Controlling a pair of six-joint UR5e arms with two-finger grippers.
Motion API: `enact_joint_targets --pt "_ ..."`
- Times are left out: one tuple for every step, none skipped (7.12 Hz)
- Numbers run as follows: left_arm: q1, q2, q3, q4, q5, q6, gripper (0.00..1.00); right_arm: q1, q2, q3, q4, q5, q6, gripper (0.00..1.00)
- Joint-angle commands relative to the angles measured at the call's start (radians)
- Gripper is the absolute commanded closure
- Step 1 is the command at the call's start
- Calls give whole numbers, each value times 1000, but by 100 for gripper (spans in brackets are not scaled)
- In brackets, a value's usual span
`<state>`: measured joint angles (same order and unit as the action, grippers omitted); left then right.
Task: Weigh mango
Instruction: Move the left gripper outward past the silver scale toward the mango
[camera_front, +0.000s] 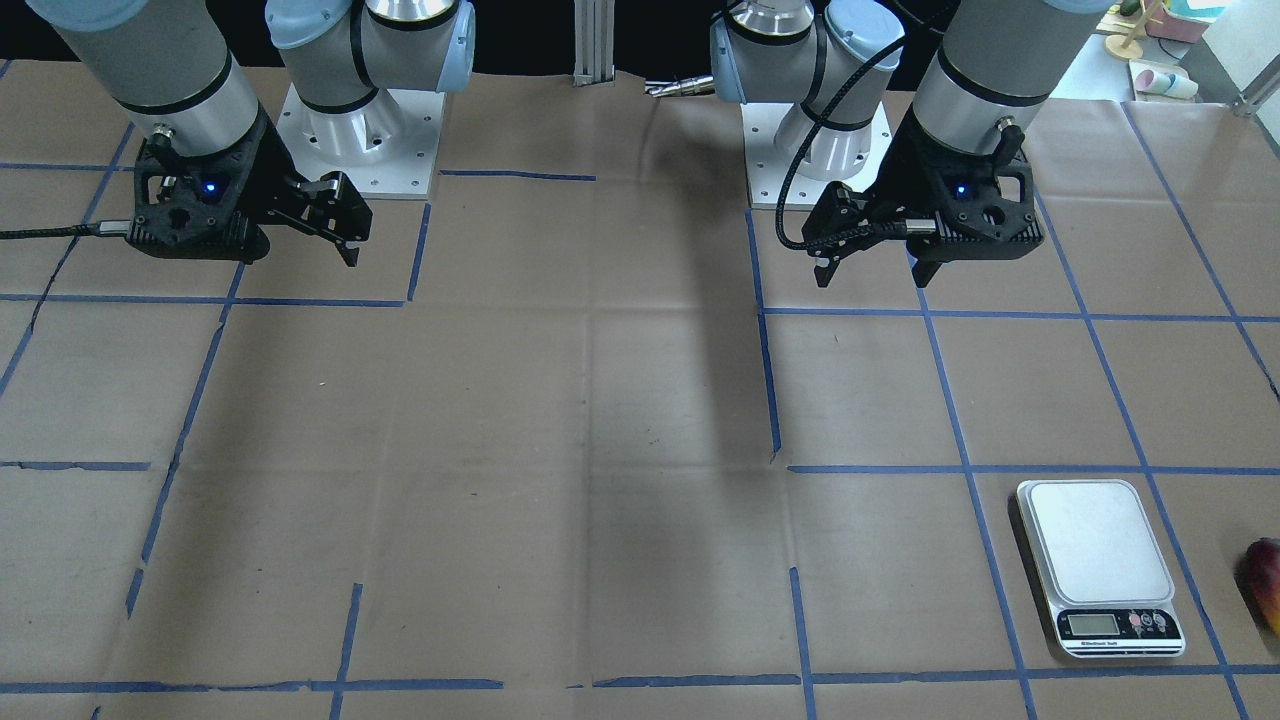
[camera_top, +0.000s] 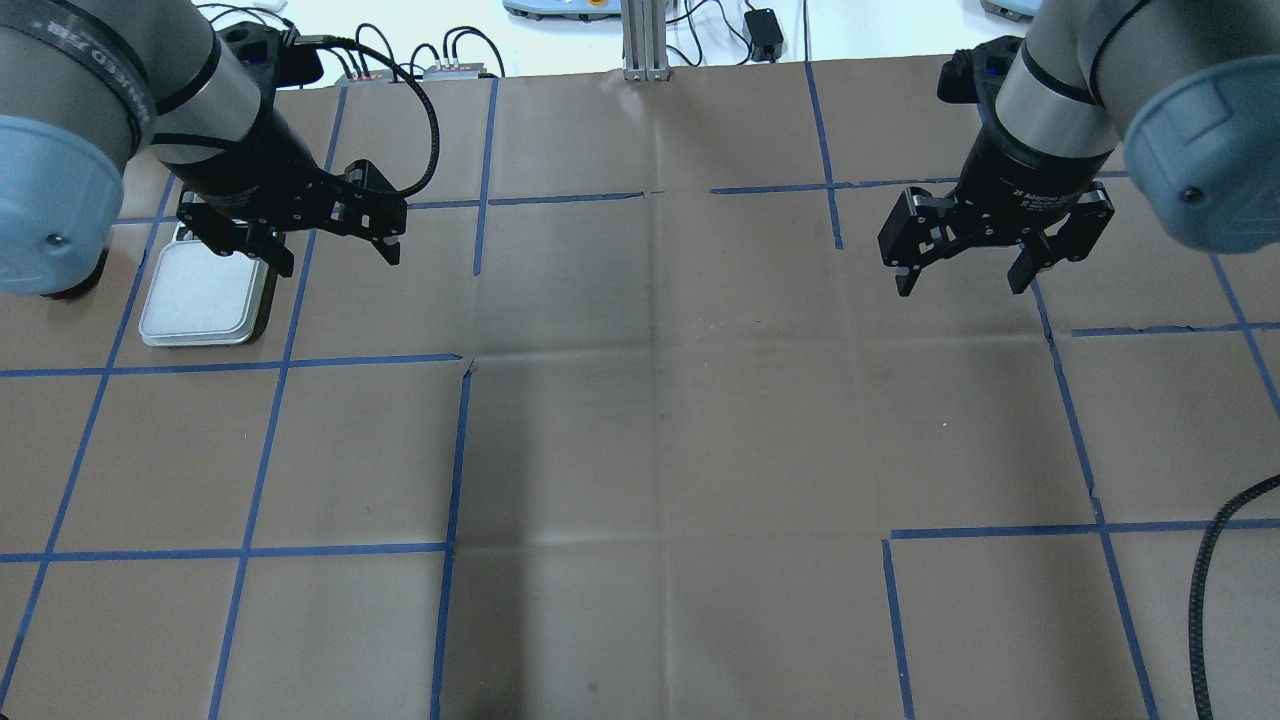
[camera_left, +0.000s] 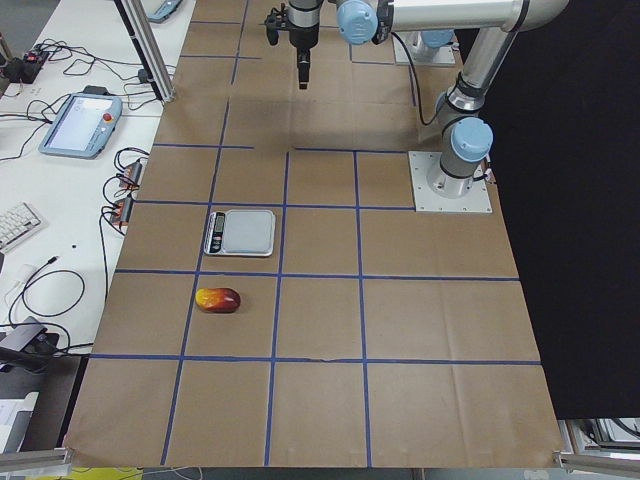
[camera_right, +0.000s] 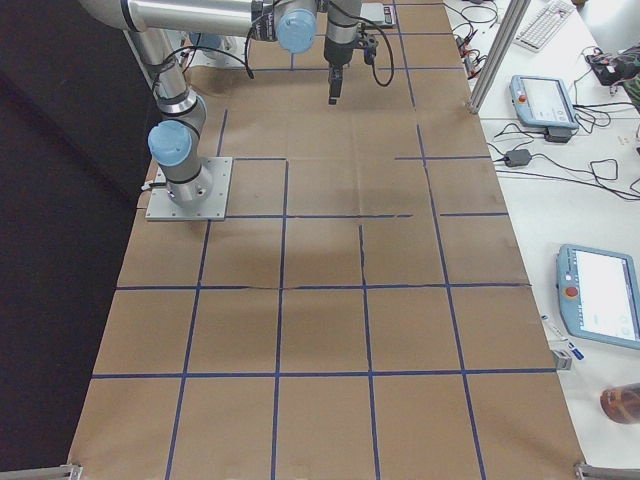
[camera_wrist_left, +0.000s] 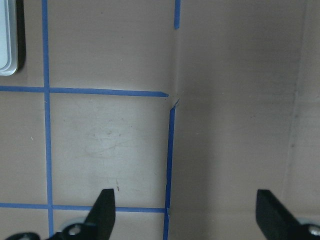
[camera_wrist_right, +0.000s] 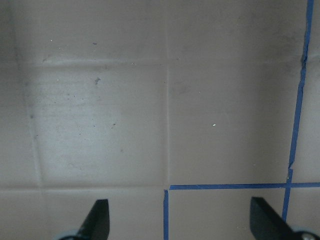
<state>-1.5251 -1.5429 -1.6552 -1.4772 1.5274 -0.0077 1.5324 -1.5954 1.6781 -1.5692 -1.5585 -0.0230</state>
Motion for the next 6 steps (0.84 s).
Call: enact_joint_targets --pt "0 0 0 0 -1 0 0 0 0 0 0 0 0 0" --pt "0 0 0 0 -1 0 0 0 0 0 0 0 0 0" --pt "3 0 0 0 2 2 0 0 0 0 0 0 0 0" --pt "8 -2 0 0 5 2 0 0 0 0 0 0 0 0" --pt "10 -3 0 0 5 3 0 0 0 0 0 0 0 0" --pt "13 -3 -2 -2 13 6 0 0 0 0 0 0 0 0"
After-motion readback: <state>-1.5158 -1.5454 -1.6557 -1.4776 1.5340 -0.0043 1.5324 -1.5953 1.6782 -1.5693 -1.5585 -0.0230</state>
